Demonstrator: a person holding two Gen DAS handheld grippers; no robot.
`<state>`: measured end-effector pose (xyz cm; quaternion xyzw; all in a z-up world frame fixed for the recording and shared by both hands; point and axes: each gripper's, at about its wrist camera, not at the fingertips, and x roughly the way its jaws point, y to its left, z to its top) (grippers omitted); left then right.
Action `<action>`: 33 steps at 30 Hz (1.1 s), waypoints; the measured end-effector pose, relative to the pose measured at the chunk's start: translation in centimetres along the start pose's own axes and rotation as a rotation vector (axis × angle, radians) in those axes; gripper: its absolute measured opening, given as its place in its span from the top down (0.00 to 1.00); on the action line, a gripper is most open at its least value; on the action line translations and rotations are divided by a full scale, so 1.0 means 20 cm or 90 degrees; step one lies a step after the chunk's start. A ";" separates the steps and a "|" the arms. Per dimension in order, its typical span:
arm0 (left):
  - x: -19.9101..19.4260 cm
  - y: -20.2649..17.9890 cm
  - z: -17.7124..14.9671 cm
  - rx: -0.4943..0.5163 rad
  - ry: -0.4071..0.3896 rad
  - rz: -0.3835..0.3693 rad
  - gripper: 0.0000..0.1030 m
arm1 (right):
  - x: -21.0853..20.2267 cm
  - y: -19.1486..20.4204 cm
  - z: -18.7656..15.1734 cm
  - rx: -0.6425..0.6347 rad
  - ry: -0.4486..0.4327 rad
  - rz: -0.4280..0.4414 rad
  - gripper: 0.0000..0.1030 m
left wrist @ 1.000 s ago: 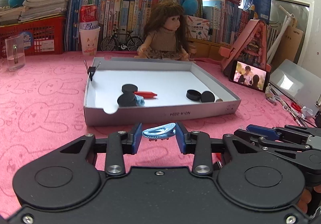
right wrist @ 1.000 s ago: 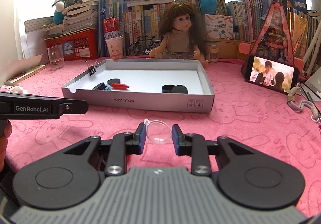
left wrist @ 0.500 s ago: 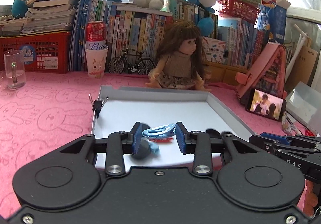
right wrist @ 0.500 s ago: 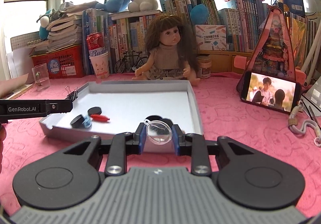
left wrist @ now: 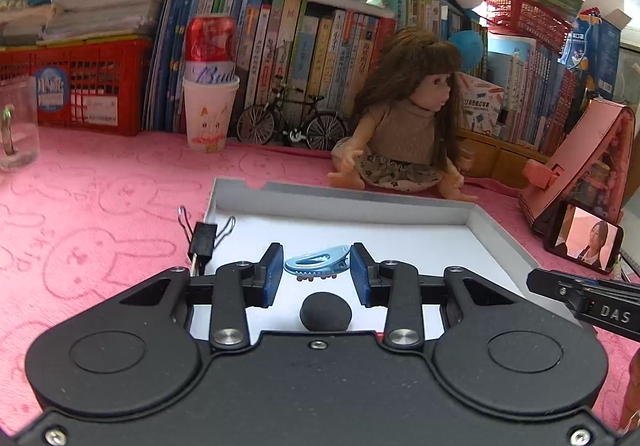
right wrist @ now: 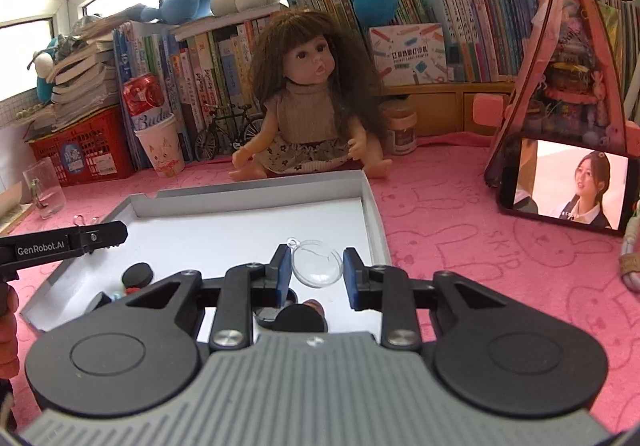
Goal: Organize rigid objects
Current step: 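Carry the blue clip in the left gripper while the right gripper carries the clear lid over the tray, then open the left gripper over the tray while the right gripper releases the clear lid inside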
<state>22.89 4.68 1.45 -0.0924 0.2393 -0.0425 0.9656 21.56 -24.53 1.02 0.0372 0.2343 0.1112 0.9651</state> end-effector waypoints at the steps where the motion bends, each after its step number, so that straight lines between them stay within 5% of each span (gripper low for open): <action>1: 0.01 0.00 -0.01 0.005 0.000 0.000 0.66 | 0.02 0.00 0.00 -0.001 0.002 -0.002 0.68; 19: 0.15 -0.01 0.05 0.044 0.017 0.054 0.65 | 0.13 0.02 0.01 0.006 0.031 -0.024 0.68; 23: 0.14 -0.03 0.05 0.041 0.013 0.054 0.50 | 0.13 0.02 0.01 0.012 0.029 -0.023 0.62; 25: 0.12 -0.04 0.06 0.046 0.013 0.050 0.42 | 0.12 0.02 0.01 0.018 0.028 -0.018 0.46; 28: 0.08 -0.06 0.07 0.059 0.014 0.032 0.30 | 0.09 0.03 0.02 0.018 0.023 -0.014 0.40; 33: -0.03 -0.12 0.08 0.075 0.013 -0.002 0.25 | 0.01 0.05 0.04 0.003 0.013 -0.008 0.31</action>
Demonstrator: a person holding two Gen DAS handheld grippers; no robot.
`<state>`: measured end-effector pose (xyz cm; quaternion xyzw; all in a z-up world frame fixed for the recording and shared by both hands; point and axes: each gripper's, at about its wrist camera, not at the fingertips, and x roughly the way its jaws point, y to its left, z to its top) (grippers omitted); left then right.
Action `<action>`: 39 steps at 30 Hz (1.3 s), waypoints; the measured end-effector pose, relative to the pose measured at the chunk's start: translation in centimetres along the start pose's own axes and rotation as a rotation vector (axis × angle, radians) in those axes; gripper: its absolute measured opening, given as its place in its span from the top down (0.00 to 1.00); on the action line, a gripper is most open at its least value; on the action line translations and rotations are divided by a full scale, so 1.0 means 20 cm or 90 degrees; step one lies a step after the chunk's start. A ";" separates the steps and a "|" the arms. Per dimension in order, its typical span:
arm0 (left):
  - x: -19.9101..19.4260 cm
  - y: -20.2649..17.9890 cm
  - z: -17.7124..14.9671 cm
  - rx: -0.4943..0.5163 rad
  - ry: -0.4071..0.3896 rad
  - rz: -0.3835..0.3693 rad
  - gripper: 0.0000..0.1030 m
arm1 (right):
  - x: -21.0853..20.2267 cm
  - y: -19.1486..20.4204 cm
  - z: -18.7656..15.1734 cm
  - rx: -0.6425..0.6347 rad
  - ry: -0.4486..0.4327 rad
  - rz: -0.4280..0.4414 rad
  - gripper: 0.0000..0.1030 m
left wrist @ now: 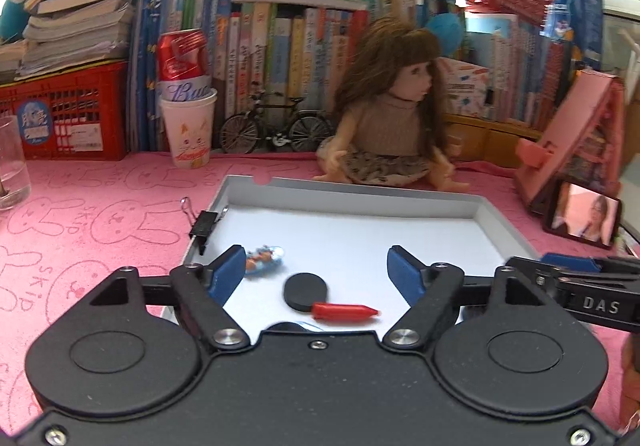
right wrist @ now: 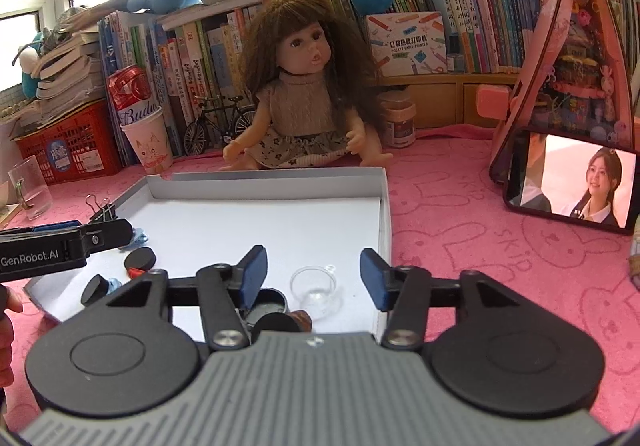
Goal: Organize rigid objects
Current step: 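Open the left gripper over the tray while the right gripper releases the clear lid inside, then withdraw both grippers toward the black binder clip and red marker on the cloth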
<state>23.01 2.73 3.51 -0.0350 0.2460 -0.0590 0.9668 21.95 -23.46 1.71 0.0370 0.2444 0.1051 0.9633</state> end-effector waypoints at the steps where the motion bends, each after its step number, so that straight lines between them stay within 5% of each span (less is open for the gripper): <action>1: -0.02 -0.01 0.00 0.005 0.001 -0.005 0.24 | -0.02 0.01 0.00 -0.006 -0.002 0.005 0.30; 7: -0.22 -0.08 -0.07 0.041 -0.010 -0.047 0.22 | -0.18 0.04 -0.03 -0.062 -0.020 0.028 0.18; 23: -0.61 -0.19 -0.33 0.077 0.011 -0.143 0.21 | -0.58 0.05 -0.32 -0.188 -0.025 0.078 0.14; 39: -0.77 -0.36 -0.57 0.191 0.073 -0.215 0.21 | -0.72 -0.05 -0.46 -0.177 0.007 0.048 0.13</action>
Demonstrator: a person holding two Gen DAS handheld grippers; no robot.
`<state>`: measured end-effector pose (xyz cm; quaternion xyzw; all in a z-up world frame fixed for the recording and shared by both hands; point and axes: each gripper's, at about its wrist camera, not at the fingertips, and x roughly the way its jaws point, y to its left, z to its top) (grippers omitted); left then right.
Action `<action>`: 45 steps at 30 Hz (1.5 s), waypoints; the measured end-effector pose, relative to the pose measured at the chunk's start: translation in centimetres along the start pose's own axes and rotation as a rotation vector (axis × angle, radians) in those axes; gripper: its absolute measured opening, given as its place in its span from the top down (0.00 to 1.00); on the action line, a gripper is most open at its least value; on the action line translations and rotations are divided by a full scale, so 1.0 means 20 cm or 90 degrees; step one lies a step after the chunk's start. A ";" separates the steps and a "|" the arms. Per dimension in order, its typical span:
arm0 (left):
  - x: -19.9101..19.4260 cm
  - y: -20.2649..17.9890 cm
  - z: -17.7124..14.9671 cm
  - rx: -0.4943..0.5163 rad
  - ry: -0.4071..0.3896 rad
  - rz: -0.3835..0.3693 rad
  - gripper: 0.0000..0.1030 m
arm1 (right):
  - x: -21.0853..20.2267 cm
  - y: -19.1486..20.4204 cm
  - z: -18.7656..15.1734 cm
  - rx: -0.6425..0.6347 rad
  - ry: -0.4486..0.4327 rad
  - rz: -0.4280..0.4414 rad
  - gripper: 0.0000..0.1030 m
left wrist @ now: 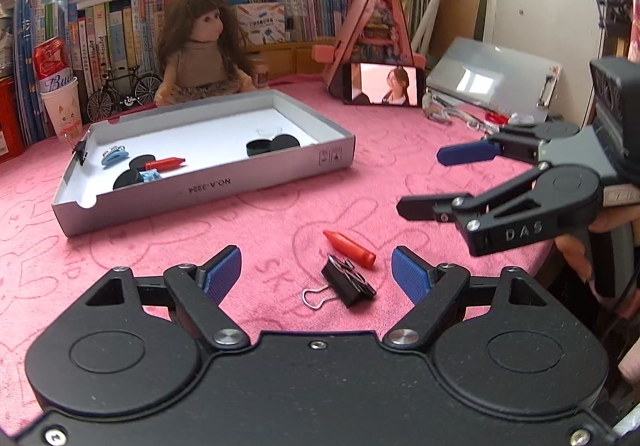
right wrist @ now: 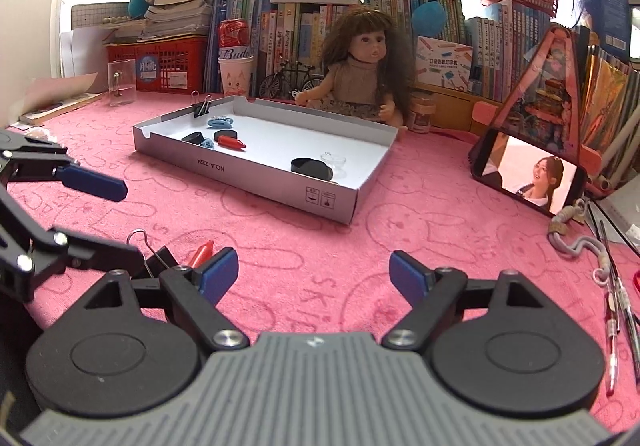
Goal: Organize rigid objects
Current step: 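Withdraw both grippers toward the black binder clip and red marker on the cloth, then close the right gripper on the red marker lying on the cloth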
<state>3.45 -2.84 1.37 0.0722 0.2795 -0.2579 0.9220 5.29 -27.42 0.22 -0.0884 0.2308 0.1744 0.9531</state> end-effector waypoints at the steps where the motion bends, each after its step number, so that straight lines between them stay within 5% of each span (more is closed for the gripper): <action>1: 0.01 -0.01 0.00 -0.001 0.006 0.008 0.21 | 0.00 0.00 0.00 0.002 0.000 -0.001 0.13; 12: 0.08 0.09 0.00 -0.051 0.024 0.094 0.21 | 0.03 0.06 -0.02 -0.005 0.010 0.022 0.13; 32: 0.05 0.23 0.02 -0.100 0.007 0.165 0.21 | 0.08 0.20 -0.03 -0.023 0.019 0.088 0.13; 45: 0.05 0.18 0.00 -0.074 0.022 0.154 0.21 | 0.11 0.14 -0.03 -0.043 0.034 -0.024 0.13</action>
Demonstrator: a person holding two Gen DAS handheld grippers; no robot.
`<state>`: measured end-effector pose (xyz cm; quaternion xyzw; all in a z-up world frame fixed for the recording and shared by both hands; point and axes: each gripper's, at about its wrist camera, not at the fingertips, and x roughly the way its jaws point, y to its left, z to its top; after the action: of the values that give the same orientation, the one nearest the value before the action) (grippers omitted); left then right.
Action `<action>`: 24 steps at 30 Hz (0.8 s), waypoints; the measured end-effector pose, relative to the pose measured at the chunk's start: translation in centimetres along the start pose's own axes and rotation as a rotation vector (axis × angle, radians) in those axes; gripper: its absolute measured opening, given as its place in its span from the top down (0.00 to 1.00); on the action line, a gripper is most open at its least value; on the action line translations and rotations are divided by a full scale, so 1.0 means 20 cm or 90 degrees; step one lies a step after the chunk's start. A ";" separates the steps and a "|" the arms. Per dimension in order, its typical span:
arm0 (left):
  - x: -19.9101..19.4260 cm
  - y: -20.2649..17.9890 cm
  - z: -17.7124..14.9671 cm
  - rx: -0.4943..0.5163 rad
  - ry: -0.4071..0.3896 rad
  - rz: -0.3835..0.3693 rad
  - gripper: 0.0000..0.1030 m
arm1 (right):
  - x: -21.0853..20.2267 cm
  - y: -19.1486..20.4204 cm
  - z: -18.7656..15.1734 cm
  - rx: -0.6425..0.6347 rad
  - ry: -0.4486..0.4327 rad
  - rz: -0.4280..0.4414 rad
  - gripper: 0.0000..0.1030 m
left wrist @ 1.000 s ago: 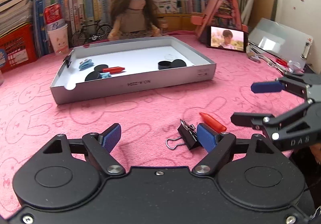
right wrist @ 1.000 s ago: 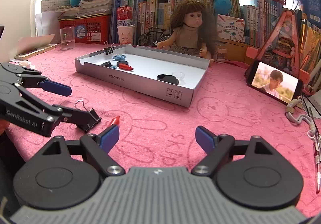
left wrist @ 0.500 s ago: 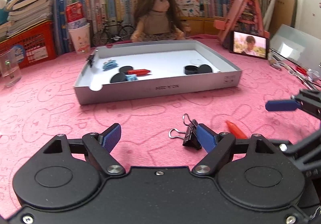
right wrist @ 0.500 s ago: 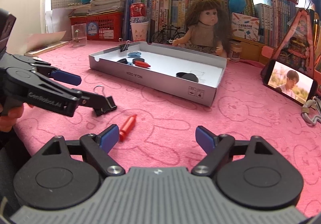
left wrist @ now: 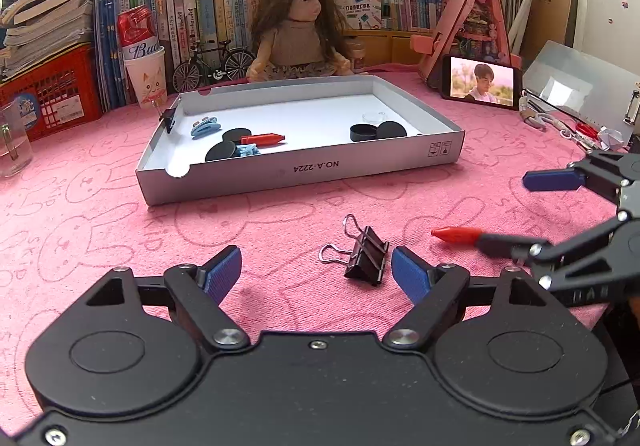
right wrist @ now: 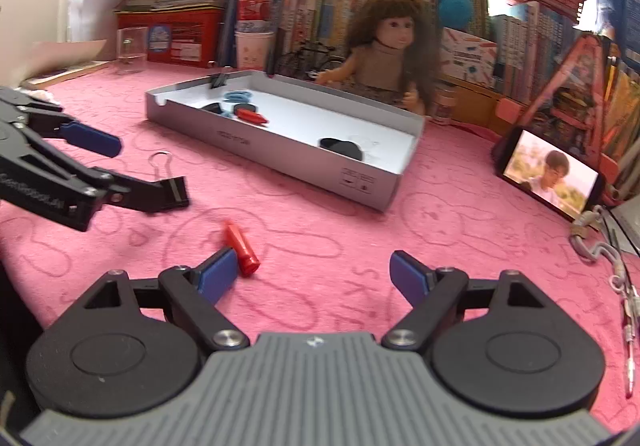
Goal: Organize rigid objects
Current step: 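Close the right gripper on the red marker lying on the cloth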
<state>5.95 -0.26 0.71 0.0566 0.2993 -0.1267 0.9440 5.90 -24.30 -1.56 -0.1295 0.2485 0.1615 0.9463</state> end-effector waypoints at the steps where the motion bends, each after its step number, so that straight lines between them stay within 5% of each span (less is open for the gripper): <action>1: 0.00 0.00 0.00 0.000 0.002 0.005 0.21 | 0.00 -0.01 0.00 0.004 0.003 -0.009 0.13; 12: 0.03 0.08 0.01 -0.026 0.009 0.047 0.21 | 0.02 -0.07 -0.01 0.035 0.011 -0.066 0.13; 24: 0.01 0.11 0.04 -0.069 -0.004 0.076 0.21 | -0.10 -0.03 0.00 0.076 -0.011 -0.031 0.13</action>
<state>7.16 1.66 1.22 0.0224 0.2986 -0.0543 0.9526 4.43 -25.36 -0.52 -0.0775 0.2466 0.1241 0.9580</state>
